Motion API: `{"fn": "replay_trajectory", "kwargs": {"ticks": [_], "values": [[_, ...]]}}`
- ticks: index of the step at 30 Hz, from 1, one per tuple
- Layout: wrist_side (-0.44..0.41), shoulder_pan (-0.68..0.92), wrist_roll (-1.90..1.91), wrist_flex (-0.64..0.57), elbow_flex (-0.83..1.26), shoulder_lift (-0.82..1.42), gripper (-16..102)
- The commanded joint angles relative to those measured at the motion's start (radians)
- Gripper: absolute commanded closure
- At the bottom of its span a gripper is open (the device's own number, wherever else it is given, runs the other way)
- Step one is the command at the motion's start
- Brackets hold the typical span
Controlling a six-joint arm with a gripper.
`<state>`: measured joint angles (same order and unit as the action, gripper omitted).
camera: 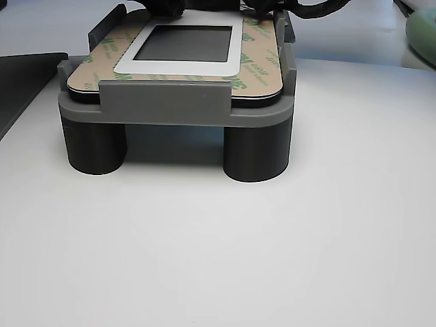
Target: Peel off protective film from adhesive tape.
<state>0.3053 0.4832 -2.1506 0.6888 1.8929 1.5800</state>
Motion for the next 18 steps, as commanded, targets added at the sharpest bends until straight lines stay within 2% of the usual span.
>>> {"fn": "replay_trajectory", "kwargs": {"ticks": [1, 18], "values": [[0.003, -0.005, 0.002, -0.009, -0.031, 0.018, 93], [0.020, -0.018, -0.012, -0.040, -0.029, -0.006, 93]]}}
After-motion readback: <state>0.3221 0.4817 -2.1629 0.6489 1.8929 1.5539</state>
